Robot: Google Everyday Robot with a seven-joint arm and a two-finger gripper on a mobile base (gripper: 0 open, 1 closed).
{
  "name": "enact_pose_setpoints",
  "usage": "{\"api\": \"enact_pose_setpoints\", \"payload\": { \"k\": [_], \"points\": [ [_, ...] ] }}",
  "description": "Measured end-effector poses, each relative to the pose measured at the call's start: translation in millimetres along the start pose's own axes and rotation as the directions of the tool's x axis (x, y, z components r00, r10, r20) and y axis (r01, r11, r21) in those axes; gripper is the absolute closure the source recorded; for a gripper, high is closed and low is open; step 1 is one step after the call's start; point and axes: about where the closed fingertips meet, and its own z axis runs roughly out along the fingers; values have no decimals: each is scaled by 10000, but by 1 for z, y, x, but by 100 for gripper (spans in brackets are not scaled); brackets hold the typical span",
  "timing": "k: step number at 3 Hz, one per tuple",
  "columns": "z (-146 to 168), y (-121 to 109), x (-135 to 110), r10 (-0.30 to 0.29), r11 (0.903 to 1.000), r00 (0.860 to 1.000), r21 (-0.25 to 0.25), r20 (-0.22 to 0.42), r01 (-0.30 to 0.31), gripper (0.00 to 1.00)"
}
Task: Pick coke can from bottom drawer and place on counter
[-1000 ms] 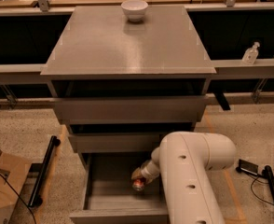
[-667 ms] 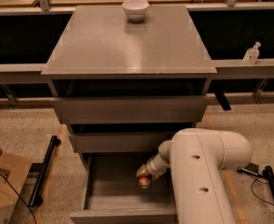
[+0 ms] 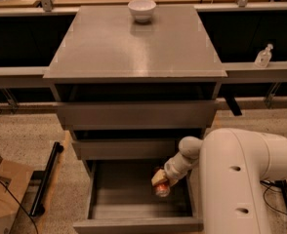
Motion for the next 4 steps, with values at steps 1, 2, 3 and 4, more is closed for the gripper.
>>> {"api": "enact_pose_setpoints", "payload": {
  "k": [1,2,3,4],
  "points": [
    [-60,5,37,-439,9985,9990,323,5,438,100],
    [-107,13,63,-629,9961,9976,631,293,610,100],
    [-111,17,62,-699,9955,9970,661,329,676,100],
    [-109,19,62,-742,9942,9972,775,0,740,100]
  ]
}}
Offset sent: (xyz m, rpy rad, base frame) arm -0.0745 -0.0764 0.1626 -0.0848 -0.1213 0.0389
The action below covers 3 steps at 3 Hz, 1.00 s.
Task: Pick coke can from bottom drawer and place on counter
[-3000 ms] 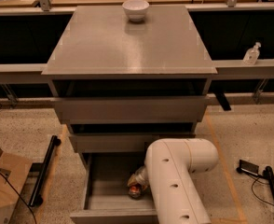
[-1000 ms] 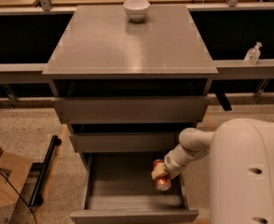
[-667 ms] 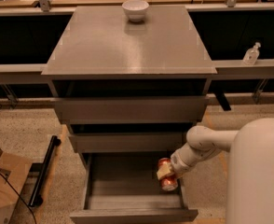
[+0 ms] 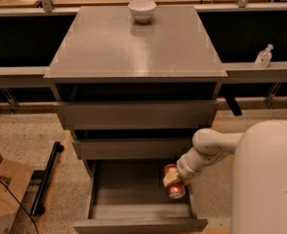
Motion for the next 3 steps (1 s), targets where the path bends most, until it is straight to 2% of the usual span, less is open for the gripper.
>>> {"api": "enact_pose_setpoints", "payload": {
  "k": [1,2,3],
  "points": [
    [-29,2,17,-298,9988,9984,401,481,278,100],
    [-88,9,57,-634,9959,9903,721,1235,547,100],
    [-151,16,82,-979,9914,9737,1060,2055,773,100]
  ]
}}
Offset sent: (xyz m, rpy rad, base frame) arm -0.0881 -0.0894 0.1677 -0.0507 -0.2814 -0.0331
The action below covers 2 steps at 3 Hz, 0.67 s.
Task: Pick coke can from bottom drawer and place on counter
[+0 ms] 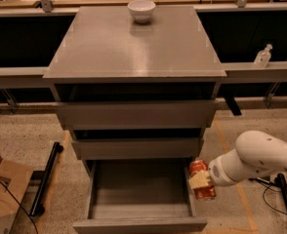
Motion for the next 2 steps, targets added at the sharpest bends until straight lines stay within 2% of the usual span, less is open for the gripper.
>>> {"api": "enact_pose_setpoints", "payload": {
  "k": [1,2],
  "points": [
    [-69,14,-6,-465,9977,9956,530,813,423,100],
    [-128,44,-14,-1218,9875,9757,1209,1823,1007,100]
  ]
}}
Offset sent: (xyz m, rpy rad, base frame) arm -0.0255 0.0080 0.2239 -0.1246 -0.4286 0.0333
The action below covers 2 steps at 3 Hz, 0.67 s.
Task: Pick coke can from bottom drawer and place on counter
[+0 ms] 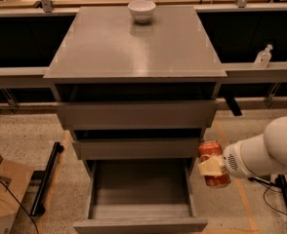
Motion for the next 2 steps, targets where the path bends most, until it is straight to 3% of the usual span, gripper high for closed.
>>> {"api": "enact_pose_setpoints", "payload": {
  "k": [1,2],
  "points": [
    [-19,6,-9,-217,9995,9992,232,321,210,100],
    [-24,1,-17,8,9994,9979,346,650,-31,100]
  ]
}}
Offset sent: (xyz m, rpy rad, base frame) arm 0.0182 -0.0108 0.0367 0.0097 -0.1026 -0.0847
